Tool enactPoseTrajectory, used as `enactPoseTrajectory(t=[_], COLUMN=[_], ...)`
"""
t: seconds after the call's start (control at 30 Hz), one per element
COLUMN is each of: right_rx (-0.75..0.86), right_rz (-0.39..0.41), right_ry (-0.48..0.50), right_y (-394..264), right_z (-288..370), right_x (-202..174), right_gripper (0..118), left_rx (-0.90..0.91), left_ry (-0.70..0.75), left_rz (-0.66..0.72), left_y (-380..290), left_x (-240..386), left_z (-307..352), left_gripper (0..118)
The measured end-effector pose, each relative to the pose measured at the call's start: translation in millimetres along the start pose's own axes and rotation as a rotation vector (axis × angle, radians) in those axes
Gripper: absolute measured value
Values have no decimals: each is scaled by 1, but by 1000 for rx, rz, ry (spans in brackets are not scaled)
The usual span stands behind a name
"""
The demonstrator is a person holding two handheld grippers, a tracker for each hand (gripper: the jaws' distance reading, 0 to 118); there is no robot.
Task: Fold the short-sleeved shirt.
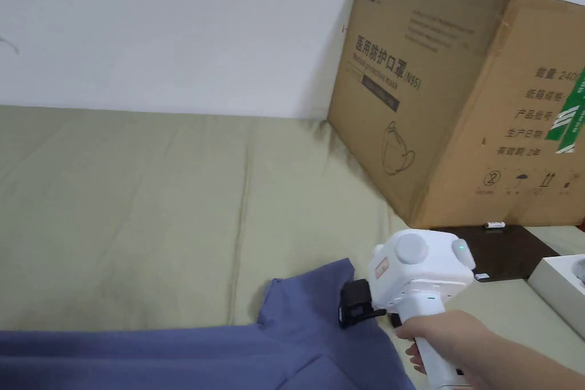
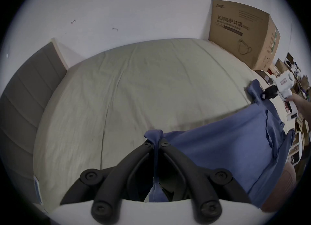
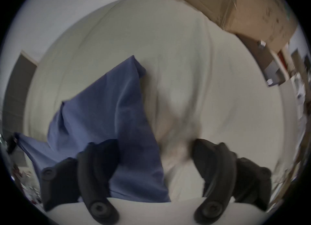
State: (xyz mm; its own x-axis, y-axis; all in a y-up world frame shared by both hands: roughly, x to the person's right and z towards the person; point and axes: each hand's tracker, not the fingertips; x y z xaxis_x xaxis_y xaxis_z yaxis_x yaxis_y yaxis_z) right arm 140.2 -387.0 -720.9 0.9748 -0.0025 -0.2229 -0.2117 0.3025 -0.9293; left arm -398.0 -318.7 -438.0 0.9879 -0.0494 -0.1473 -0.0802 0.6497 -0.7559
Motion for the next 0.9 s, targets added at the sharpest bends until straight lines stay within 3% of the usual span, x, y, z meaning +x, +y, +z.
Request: enactPoseTrajectory(t=[0.03,0.07,0.1,0.13,0.23,0.47,0.5,0.9], right_rx=[15,25,65,50,89,433,485,751], right_rz=[31,61,93,96,66,16,15,-19], right_ry=[5,41,47,125,190,233,247,274], right_y=[-3,-6,-26,-34,-36,-59,-83,-102], right_z=[6,13,38,44,67,206,247,455], right_x=[-3,-7,-27,-33,-21,10,-1,14], right_gripper=[48,10,0,0,0,0,0,0], left_rx=[-21,-47,-58,-50,-16,126,153,445], left_ry=[-4,-13,-19,-22,10,-29,-38,-71], left_rz=[46,89,119,126,115,170,163,152], left_y=[-5,-9,-14,-17,-24,-12,-6,76], left_x=[-3,-10,-12,-13,-11,-19,-19,-12], left_z=[-3,-7,-7,-6,12,106,124,321], left_gripper=[2,2,2,2,2,2,2,2])
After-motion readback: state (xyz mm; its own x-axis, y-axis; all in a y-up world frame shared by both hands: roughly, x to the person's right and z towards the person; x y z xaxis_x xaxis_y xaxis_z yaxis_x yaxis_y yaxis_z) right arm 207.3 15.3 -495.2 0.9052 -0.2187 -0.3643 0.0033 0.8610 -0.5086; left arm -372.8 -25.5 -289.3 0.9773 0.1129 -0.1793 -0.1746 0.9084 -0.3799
